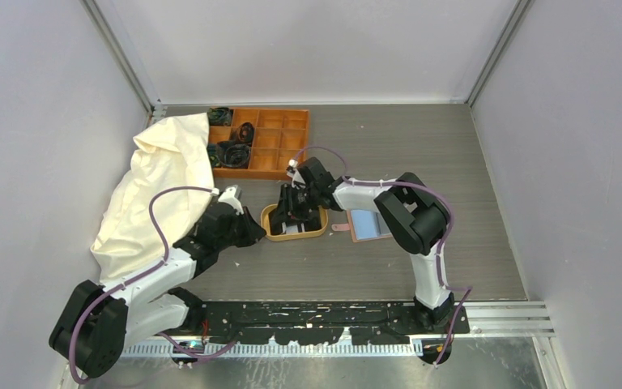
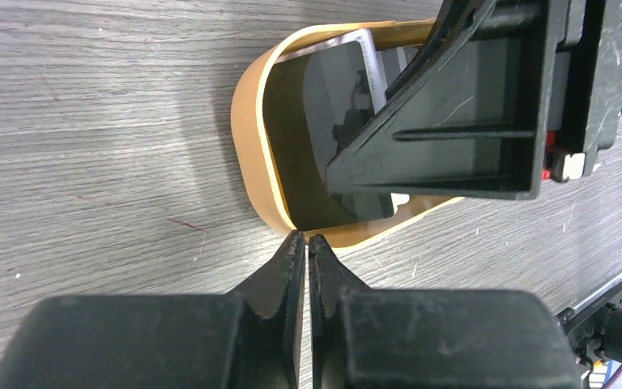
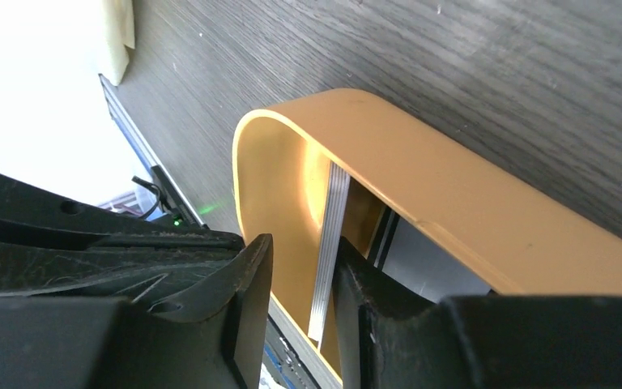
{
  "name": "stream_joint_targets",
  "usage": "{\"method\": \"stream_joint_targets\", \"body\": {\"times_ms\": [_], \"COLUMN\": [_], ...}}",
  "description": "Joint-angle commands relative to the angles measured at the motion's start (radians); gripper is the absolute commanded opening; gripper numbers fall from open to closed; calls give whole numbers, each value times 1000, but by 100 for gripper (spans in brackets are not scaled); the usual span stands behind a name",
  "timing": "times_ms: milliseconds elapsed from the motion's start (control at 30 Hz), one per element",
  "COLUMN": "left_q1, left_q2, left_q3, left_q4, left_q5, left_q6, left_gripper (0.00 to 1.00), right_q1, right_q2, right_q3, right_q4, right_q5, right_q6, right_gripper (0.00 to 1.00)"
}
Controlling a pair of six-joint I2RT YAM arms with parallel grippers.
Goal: Put the credit cards into the card holder
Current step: Pick up the credit card from the storage box.
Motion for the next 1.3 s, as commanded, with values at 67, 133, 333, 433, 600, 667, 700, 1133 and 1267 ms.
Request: {"method": "stream_joint_targets", "body": {"times_ms": [67, 133, 333, 433, 600, 667, 700, 1133, 1267], "left_q1": [-5, -4, -5, -5, -4, -4, -4, -5, -4], "left_q2": [-23, -29, -55, -70, -87, -94, -97, -156, -180], "left_q3": [9, 9, 11, 11, 9, 9, 9, 3, -2], "left_q4": [41, 37, 14, 3, -7, -13, -16, -39, -40], "left_q5": [23, 25, 24, 24, 26, 28, 28, 48, 59], "left_q6": [-15, -15, -12, -11, -12, -14, -14, -26, -36], "left_gripper": [9, 12, 25, 28, 29, 29, 29, 30, 31], "right_q1": [-39, -45, -75, -94, -120, -125, -126, -151, -153], "right_q2": [-28, -29, -46, -61, -72, -70, -69, -103, -127], "right_q3": [30, 30, 18, 3, -14, -17, -17, -23, -13], "right_q4": [67, 64, 48, 42, 40, 38, 37, -14, -76], "right_q5": [-79, -86, -104, -110, -124, -127, -127, -108, -69], "right_q6": [21, 18, -3, -10, -12, -12, -14, -57, -125], "right_gripper": [37, 37, 36, 36, 31, 30, 29, 14, 10]}}
